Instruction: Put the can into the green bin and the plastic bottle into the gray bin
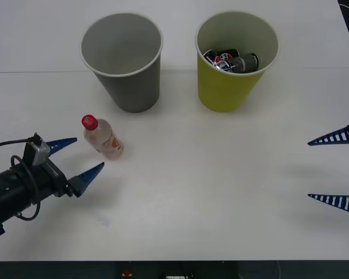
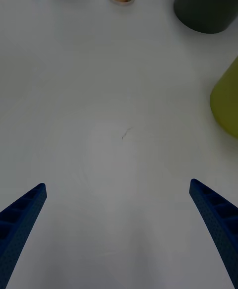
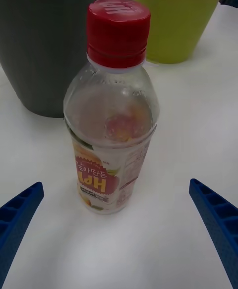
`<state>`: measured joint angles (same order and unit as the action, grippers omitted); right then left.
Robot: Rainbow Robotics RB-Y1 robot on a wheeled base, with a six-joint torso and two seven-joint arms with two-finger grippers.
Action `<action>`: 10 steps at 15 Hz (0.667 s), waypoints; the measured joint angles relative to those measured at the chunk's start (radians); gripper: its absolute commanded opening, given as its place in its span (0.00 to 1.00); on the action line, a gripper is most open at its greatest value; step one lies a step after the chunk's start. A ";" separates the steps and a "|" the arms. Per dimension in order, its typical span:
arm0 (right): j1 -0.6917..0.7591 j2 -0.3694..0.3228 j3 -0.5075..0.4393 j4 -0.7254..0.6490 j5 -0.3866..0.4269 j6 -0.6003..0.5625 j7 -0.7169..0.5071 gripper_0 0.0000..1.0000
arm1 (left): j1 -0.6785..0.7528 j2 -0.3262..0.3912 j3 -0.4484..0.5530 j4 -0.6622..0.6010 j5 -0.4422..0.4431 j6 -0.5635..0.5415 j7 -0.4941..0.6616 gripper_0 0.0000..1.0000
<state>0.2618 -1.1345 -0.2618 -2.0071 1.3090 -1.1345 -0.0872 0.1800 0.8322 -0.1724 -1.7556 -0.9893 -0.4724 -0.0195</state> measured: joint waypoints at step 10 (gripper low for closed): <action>0.000 0.000 0.000 0.000 0.000 0.000 0.000 1.00 | -0.170 -0.120 -0.050 0.199 0.008 -0.049 -0.100 1.00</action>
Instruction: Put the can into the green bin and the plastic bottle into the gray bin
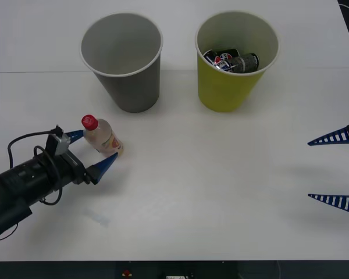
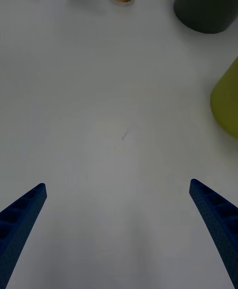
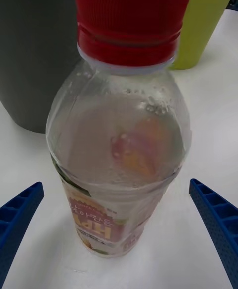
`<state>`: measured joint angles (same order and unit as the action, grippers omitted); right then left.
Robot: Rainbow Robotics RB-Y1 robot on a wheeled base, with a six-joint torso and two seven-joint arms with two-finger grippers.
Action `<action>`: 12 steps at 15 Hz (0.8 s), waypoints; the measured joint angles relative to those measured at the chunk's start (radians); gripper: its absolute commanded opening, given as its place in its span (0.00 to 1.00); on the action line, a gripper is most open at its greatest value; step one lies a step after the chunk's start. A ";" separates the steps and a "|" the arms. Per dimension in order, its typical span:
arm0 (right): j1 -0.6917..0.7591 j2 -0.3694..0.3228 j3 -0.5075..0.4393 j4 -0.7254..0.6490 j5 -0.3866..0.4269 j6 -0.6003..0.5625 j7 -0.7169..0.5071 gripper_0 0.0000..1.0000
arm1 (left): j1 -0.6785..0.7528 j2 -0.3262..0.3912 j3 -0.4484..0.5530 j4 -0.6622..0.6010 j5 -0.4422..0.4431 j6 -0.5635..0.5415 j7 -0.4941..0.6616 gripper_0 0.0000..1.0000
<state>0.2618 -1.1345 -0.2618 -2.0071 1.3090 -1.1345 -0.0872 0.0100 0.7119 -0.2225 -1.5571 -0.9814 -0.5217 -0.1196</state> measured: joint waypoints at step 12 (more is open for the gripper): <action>0.000 0.000 0.000 0.000 0.000 0.000 0.000 1.00 | -0.075 -0.054 0.000 0.082 0.030 -0.054 -0.042 0.00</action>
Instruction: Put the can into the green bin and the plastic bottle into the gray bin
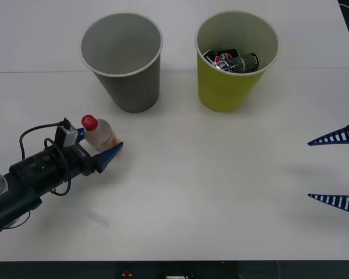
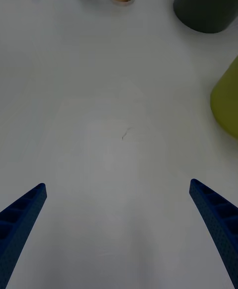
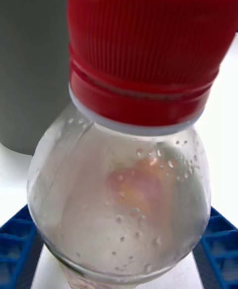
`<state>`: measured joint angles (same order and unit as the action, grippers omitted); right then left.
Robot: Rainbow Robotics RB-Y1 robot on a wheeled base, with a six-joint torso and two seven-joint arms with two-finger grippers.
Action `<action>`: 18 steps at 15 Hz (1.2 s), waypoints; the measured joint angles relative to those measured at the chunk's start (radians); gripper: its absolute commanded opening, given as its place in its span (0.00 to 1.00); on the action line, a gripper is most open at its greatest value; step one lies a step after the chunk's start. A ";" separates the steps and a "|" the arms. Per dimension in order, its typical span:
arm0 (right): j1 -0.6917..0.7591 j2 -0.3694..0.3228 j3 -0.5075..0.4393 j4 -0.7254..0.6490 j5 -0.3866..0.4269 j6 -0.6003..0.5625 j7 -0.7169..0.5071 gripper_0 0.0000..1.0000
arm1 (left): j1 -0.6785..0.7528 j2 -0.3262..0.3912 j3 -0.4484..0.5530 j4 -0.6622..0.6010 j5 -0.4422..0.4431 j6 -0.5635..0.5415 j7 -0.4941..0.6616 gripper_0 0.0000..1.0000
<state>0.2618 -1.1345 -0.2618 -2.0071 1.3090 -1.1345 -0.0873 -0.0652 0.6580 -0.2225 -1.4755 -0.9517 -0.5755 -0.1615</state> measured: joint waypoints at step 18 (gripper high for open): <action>0.000 0.000 0.000 0.000 0.000 0.000 0.000 1.00 | 0.166 0.086 0.231 -0.411 -0.503 -0.156 0.673 0.00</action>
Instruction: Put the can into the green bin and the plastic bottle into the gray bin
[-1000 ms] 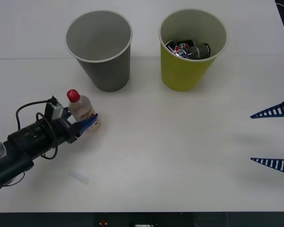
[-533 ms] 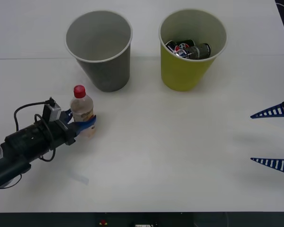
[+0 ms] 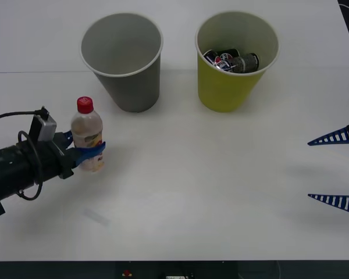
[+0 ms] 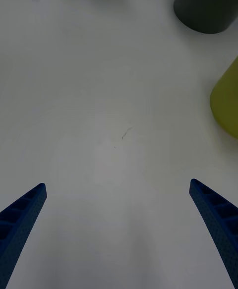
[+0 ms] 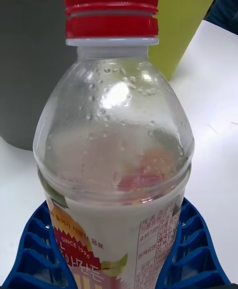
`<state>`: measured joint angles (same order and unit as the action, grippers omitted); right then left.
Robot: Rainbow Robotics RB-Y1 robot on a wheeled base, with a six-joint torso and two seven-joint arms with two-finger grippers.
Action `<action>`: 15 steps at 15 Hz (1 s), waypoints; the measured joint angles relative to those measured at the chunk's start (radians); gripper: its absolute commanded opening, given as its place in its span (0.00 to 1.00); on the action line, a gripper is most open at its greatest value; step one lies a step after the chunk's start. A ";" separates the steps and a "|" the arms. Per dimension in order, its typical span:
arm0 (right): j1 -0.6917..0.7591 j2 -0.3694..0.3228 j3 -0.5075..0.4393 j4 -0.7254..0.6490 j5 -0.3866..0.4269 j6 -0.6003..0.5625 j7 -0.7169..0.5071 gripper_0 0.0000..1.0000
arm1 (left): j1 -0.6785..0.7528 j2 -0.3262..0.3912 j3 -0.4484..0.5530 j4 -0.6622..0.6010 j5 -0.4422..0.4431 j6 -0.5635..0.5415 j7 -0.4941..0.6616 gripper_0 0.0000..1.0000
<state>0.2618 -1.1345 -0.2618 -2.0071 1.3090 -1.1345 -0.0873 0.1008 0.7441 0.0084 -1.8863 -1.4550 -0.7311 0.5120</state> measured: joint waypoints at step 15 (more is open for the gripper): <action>0.000 0.000 0.000 0.000 0.000 0.000 0.000 1.00 | -0.398 0.166 0.177 -0.224 -0.323 -0.618 0.786 0.00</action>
<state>0.2618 -1.1345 -0.2618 -2.0071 1.3090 -1.1345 -0.0873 -0.2973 0.9101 0.1856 -2.1108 -1.7777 -1.3489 1.2982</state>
